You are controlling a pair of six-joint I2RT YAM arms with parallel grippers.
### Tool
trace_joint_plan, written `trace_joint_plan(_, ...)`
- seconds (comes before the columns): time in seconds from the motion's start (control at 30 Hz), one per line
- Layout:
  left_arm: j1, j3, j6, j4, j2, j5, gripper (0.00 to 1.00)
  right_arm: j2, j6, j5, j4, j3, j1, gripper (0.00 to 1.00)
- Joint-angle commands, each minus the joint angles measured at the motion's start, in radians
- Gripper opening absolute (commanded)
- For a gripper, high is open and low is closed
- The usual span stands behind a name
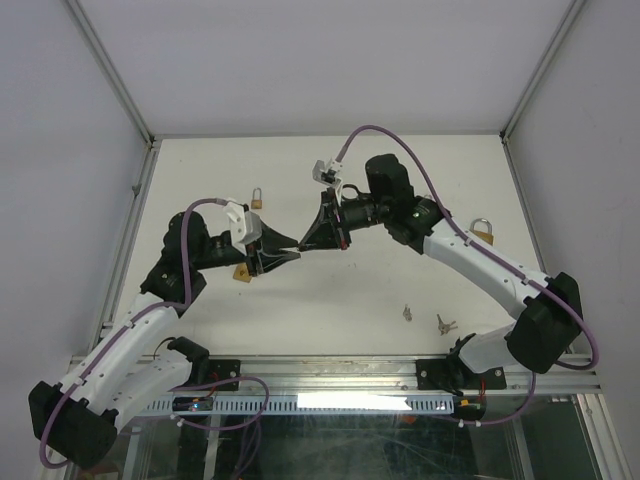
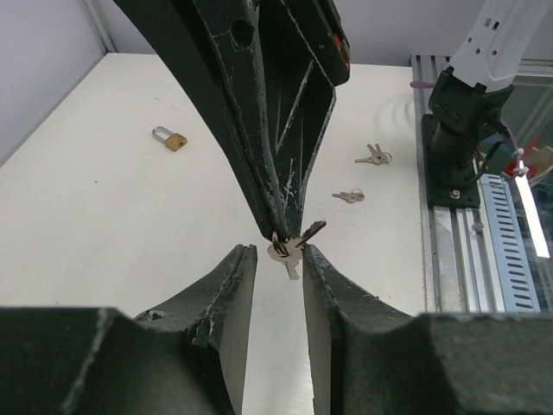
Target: Unlock with the key
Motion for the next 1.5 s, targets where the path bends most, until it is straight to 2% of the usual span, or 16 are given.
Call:
trace_joint_plan(0.0, -0.008, -0.008, -0.059, 0.079, 0.007, -0.023, 0.29, -0.049, 0.042, -0.055, 0.101, 0.003, 0.001, 0.0)
trace_joint_plan(0.07, -0.008, -0.011, -0.069, 0.096, 0.007, -0.031, 0.25, -0.051, 0.046, -0.061, 0.103, 0.0, 0.001, 0.0)
trace_joint_plan(0.4, -0.01, -0.022, -0.121, 0.179, 0.021, 0.011, 0.3, -0.052, 0.073, -0.073, 0.137, -0.012, 0.001, 0.0)
trace_joint_plan(0.6, -0.016, -0.03, -0.157, 0.233, 0.031, 0.044, 0.19, -0.039, 0.093, -0.105, 0.149, -0.012, 0.001, 0.0)
trace_joint_plan(0.7, -0.016, -0.03, -0.168, 0.247, 0.034, 0.05, 0.07, -0.04, 0.093, -0.106, 0.148, -0.012, 0.001, 0.0)
trace_joint_plan(0.8, -0.017, -0.033, -0.172, 0.253, 0.032, 0.056, 0.0, -0.044, 0.091, -0.104, 0.151, -0.015, 0.001, 0.0)
trace_joint_plan(1.1, -0.018, -0.049, -0.196, 0.279, 0.019, 0.052, 0.0, -0.032, 0.109, -0.116, 0.176, -0.007, 0.001, 0.0)
trace_joint_plan(1.13, -0.018, -0.051, -0.196, 0.273, 0.016, 0.046, 0.03, -0.036, 0.11, -0.107, 0.173, -0.007, 0.001, 0.0)
trace_joint_plan(1.17, -0.018, -0.051, -0.189, 0.269, 0.012, 0.04, 0.15, -0.041, 0.108, -0.095, 0.168, -0.007, 0.001, 0.0)
trace_joint_plan(1.23, -0.018, -0.058, -0.164, 0.269, 0.005, 0.036, 0.24, -0.047, 0.117, -0.075, 0.168, -0.006, 0.001, 0.0)
trace_joint_plan(1.47, -0.017, -0.077, -0.154, 0.326, 0.008, 0.049, 0.22, -0.063, 0.157, -0.065, 0.213, -0.02, 0.001, 0.0)
